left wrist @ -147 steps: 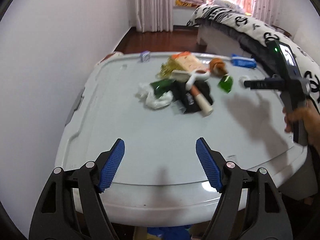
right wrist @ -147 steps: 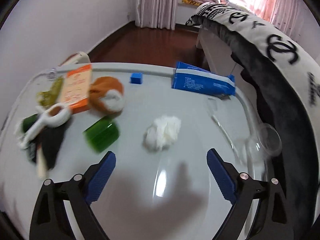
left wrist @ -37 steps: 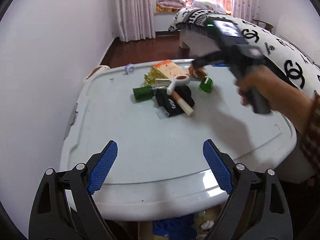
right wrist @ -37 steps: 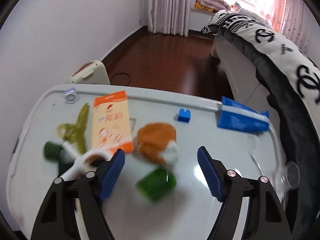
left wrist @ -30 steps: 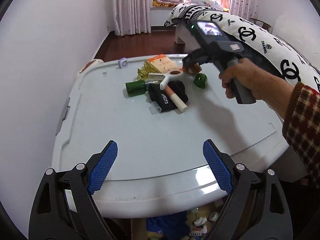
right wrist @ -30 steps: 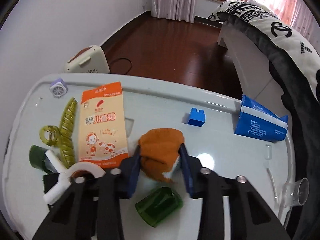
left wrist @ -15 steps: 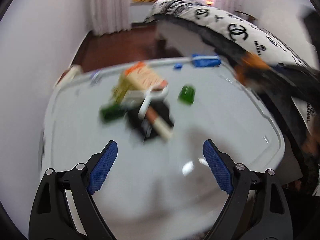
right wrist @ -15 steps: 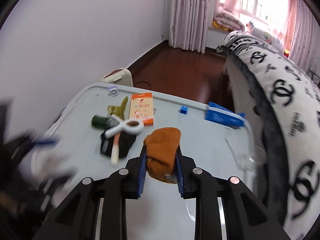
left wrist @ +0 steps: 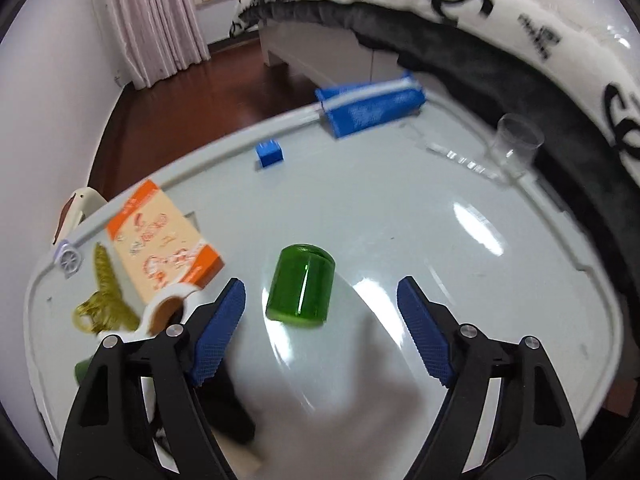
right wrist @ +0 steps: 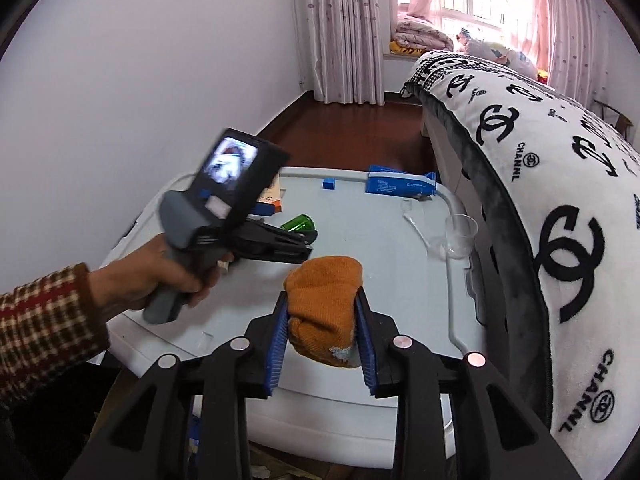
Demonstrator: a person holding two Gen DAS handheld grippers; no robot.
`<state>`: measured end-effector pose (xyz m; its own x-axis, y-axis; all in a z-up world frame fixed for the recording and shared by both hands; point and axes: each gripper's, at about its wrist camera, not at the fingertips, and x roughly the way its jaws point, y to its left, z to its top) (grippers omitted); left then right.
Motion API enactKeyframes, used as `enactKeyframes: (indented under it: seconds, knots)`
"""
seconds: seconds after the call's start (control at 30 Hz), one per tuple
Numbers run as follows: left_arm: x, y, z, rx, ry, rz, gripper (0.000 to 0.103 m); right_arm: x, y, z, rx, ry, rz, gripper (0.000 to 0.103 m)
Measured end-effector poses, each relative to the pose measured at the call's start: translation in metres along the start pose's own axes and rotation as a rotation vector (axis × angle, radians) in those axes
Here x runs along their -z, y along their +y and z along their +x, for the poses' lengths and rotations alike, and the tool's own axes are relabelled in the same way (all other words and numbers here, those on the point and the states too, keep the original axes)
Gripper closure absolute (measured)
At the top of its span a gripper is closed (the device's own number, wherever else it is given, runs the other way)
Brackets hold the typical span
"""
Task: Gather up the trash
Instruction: 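Grasp the orange sock with the right tool while the left tool grasps the green cup, then lower the green cup and orange sock into the cardboard box and release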
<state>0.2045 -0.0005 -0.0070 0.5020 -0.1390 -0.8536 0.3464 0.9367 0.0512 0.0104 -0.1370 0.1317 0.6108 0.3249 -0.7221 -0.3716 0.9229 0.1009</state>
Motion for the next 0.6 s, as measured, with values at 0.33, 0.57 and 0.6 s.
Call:
enactKeyframes:
  seconds: [0.33,0.57,0.6]
  knots:
    - [0.010,0.009,0.017,-0.017,0.014,-0.122,0.064,0.004,-0.001,-0.011,-0.004,-0.021,-0.005,0.071]
    - [0.044,-0.006,-0.012,-0.101,-0.002,-0.126,0.064,0.007,0.001,-0.006,0.011,-0.009,-0.008,0.071]
    - [0.051,-0.008,-0.021,-0.110,-0.004,-0.131,0.064,0.008,0.002,-0.006,0.018,-0.008,-0.012,0.071]
